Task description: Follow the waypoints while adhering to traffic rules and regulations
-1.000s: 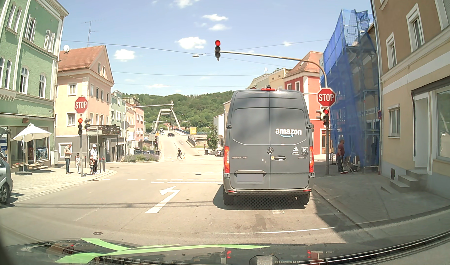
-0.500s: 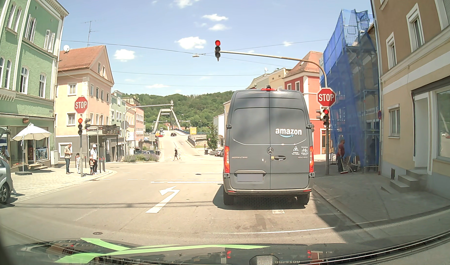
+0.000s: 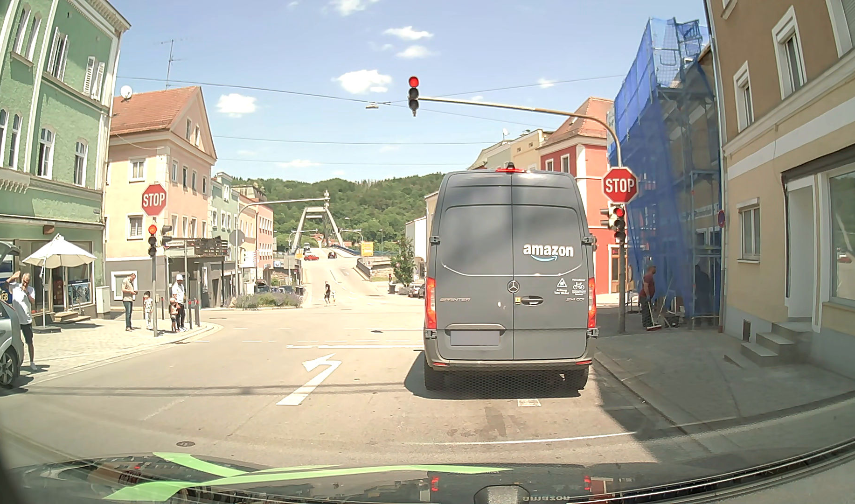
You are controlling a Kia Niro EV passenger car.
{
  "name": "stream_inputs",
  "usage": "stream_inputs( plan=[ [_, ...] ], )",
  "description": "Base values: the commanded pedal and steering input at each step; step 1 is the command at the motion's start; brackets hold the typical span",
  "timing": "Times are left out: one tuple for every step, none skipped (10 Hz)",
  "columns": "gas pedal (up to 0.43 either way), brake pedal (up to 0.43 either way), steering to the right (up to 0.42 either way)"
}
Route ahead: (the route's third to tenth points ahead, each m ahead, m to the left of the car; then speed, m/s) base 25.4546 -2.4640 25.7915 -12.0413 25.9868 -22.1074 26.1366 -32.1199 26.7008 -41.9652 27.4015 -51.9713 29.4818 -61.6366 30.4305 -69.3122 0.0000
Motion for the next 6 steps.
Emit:
stream_inputs(
  plan=[
    [0.0, 0.36, 0.032],
    [0.0, 0.36, 0.032],
    [0.0, 0.36, 0.032],
    [0.0, 0.36, 0.032],
    [0.0, 0.36, 0.032],
    [0.0, 0.36, 0.032]
  ],
)
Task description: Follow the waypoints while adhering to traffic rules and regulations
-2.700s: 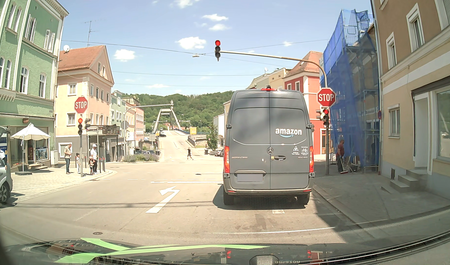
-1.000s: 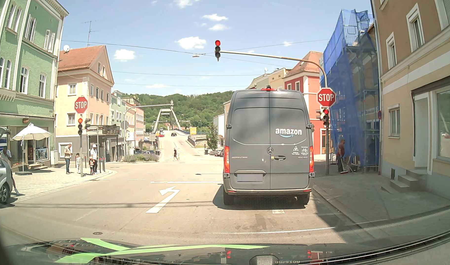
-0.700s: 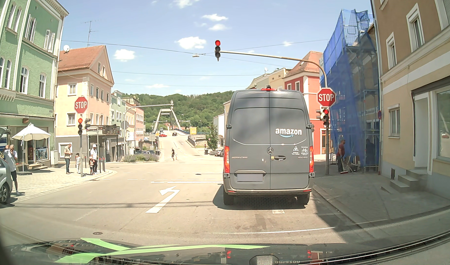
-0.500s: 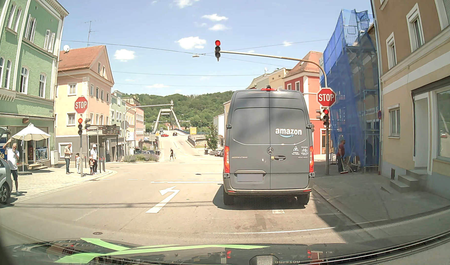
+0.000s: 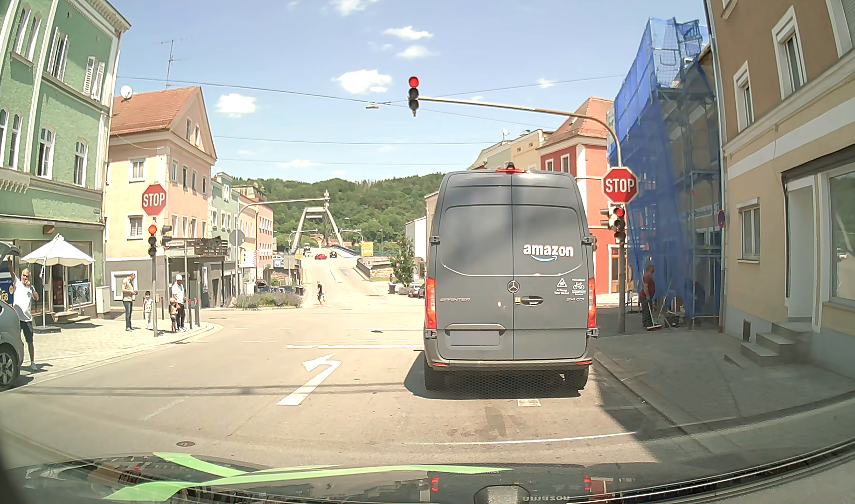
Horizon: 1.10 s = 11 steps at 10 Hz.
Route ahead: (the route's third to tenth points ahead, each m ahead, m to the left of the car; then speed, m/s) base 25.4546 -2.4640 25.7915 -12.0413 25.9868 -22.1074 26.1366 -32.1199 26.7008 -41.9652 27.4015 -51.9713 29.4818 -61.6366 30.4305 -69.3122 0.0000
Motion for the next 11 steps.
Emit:
stream_inputs(
  plan=[
    [0.0, 0.354, 0.032],
    [0.0, 0.354, 0.031],
    [0.0, 0.348, 0.032],
    [0.0, 0.354, 0.032],
    [0.0, 0.348, 0.032],
    [0.0, 0.348, 0.032],
    [0.0, 0.341, 0.031],
    [0.0, 0.317, 0.032],
    [0.0, 0.287, 0.032],
    [0.0, 0.28, 0.032],
    [0.0, 0.274, 0.032]
  ],
)
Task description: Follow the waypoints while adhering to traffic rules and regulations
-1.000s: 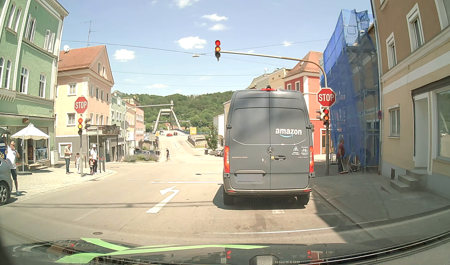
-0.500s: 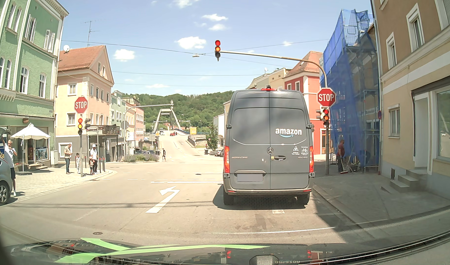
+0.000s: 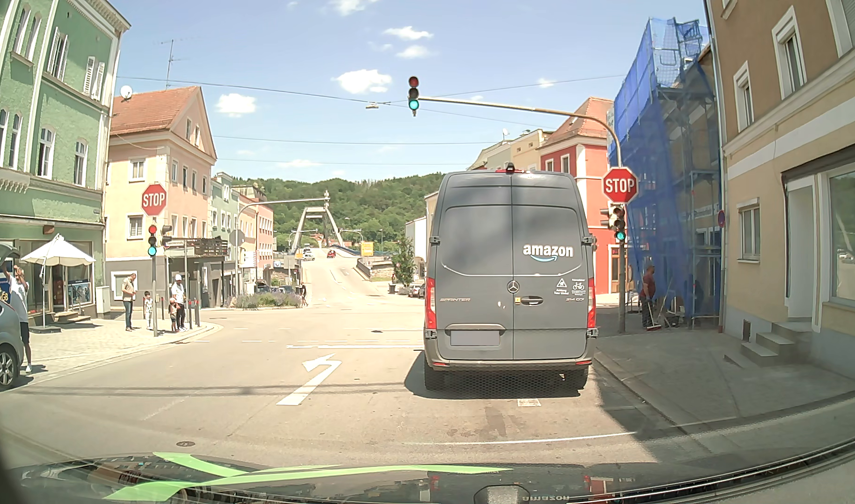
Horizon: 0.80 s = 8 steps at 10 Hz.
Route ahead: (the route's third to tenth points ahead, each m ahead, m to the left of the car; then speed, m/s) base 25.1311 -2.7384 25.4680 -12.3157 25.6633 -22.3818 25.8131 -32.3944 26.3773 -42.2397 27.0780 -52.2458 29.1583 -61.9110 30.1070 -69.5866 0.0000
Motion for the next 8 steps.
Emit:
stream_inputs(
  plan=[
    [0.0, 0.287, 0.032],
    [0.0, 0.299, 0.032],
    [0.0, 0.293, 0.032],
    [0.0, 0.25, 0.032],
    [0.0, 0.152, 0.031],
    [0.0, 0.03, 0.031],
    [0.0, 0.0, 0.032],
    [0.0, 0.0, 0.032]
  ],
)
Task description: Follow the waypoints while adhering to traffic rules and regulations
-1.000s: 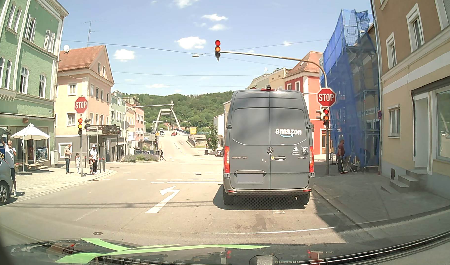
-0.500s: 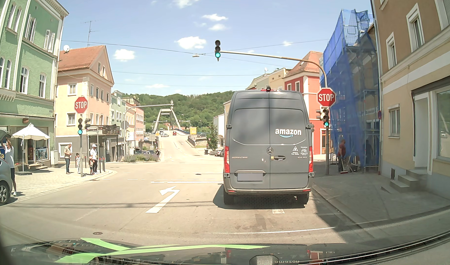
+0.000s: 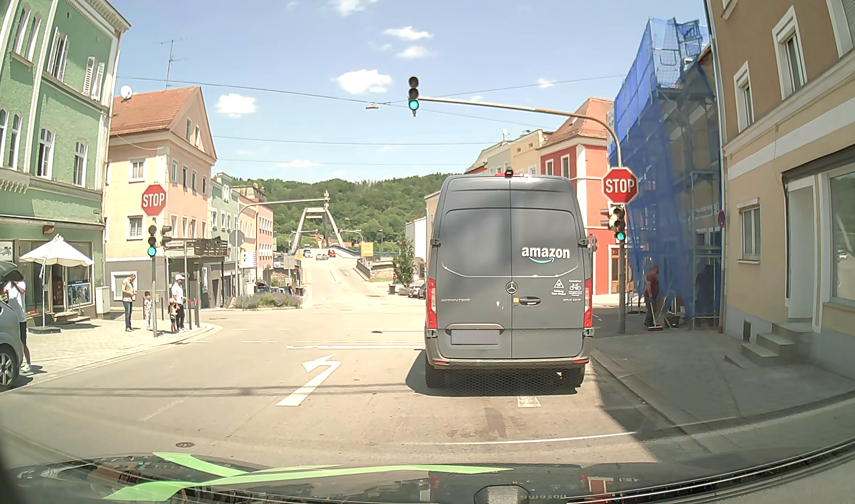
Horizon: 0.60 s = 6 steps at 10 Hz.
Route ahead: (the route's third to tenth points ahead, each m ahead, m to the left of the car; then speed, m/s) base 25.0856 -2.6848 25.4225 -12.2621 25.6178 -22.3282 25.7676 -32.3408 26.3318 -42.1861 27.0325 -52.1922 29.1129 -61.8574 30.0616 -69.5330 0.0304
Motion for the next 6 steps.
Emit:
stream_inputs(
  plan=[
    [0.0, 0.0, 0.032],
    [0.0, 0.0, 0.032],
    [0.0, 0.0, 0.032],
    [0.0, 0.0, 0.032],
    [0.0, 0.0, 0.032],
    [0.0, 0.0, 0.032]
  ],
)
